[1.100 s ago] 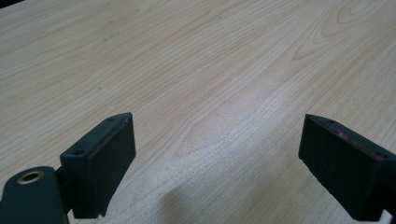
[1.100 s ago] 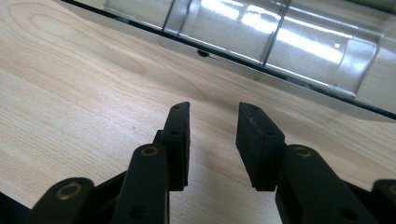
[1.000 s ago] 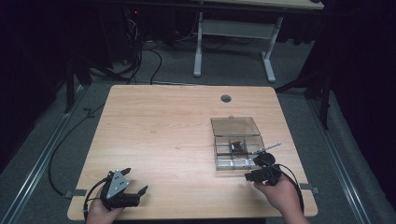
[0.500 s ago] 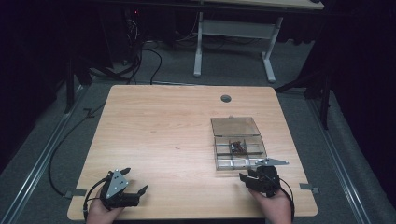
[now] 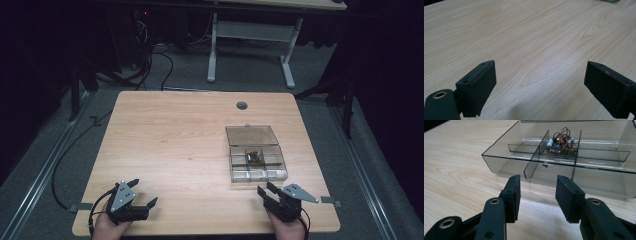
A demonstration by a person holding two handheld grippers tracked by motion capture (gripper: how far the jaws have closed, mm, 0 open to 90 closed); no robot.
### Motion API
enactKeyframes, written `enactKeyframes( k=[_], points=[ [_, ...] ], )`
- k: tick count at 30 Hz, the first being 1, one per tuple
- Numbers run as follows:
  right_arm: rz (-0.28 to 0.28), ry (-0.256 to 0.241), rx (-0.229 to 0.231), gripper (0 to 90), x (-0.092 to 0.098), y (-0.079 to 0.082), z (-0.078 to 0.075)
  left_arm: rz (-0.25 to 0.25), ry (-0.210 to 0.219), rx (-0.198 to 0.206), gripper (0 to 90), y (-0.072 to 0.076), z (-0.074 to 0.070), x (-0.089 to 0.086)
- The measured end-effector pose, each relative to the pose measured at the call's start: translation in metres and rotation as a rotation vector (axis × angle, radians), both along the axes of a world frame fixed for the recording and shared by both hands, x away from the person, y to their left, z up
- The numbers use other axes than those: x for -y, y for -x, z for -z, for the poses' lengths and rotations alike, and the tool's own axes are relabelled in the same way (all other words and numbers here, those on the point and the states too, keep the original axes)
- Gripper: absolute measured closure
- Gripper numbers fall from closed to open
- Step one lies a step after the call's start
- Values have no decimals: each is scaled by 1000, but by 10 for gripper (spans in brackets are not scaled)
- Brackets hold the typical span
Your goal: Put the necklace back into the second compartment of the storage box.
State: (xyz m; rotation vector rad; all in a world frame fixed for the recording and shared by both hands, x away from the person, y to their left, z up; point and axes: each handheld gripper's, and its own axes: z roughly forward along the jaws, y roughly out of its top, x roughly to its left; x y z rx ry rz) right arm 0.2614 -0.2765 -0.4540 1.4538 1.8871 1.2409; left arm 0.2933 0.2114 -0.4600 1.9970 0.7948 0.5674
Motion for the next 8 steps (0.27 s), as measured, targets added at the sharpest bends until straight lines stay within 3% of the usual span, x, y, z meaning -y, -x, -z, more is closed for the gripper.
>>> enactKeyframes(
  k=[8],
  points=[
    [-16, -17, -11, 546, 2, -1, 0, -14, -8, 6, 112, 0, 0, 1]
  ],
)
